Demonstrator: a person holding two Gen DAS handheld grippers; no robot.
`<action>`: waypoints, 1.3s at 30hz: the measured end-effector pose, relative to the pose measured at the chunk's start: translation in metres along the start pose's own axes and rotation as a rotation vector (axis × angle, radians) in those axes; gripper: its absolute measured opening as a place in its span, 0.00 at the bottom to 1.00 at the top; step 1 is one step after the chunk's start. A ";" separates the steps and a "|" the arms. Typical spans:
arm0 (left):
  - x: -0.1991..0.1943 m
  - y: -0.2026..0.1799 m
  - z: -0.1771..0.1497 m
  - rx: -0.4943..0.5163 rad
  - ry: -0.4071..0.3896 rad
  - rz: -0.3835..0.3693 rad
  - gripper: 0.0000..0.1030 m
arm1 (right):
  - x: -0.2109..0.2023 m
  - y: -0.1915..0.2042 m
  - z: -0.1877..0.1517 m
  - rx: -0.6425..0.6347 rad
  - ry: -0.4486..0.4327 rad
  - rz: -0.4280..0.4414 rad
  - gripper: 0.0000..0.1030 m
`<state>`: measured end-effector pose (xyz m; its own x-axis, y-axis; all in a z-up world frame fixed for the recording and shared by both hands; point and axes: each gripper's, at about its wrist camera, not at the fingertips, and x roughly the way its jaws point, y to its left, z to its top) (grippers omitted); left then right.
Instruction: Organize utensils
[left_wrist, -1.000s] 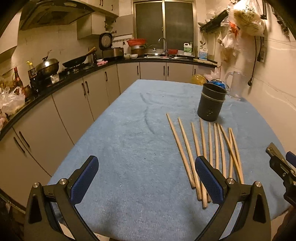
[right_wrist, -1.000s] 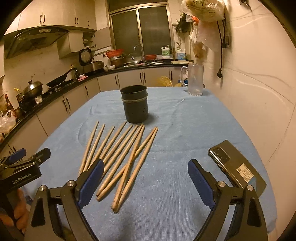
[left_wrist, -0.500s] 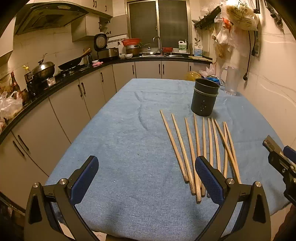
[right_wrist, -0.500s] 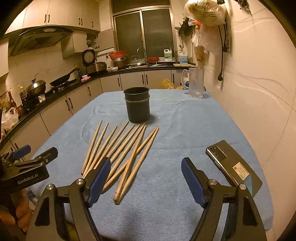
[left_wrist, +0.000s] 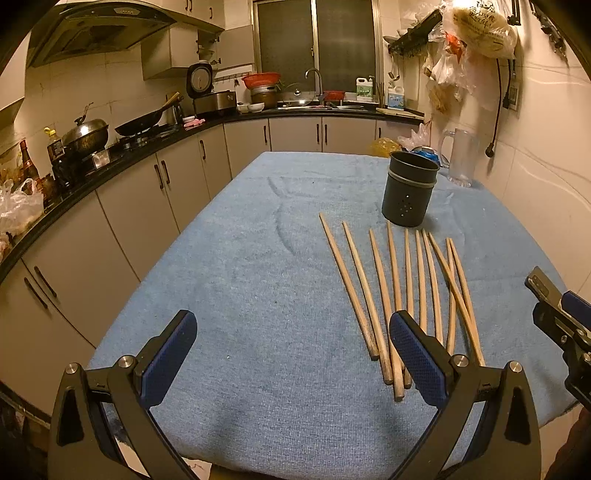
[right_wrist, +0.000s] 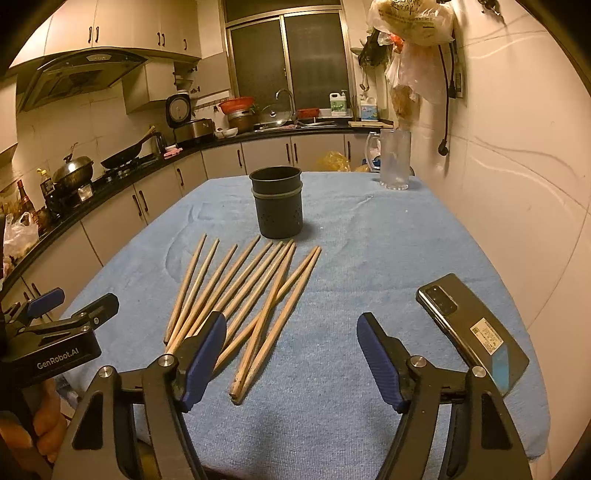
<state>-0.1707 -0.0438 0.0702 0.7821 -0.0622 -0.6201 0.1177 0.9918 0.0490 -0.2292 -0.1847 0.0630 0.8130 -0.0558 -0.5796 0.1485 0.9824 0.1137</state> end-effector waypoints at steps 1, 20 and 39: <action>0.000 0.000 0.000 0.000 0.001 0.000 1.00 | 0.000 0.000 0.000 0.001 0.003 0.001 0.73; 0.004 -0.003 -0.003 -0.001 0.014 -0.005 1.00 | 0.004 -0.003 -0.002 0.010 0.024 0.005 0.64; 0.008 0.000 -0.002 -0.005 0.026 -0.025 1.00 | 0.012 -0.005 -0.004 0.025 0.052 0.015 0.60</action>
<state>-0.1660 -0.0444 0.0639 0.7625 -0.0842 -0.6415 0.1337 0.9906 0.0289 -0.2225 -0.1895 0.0528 0.7851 -0.0310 -0.6186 0.1511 0.9782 0.1427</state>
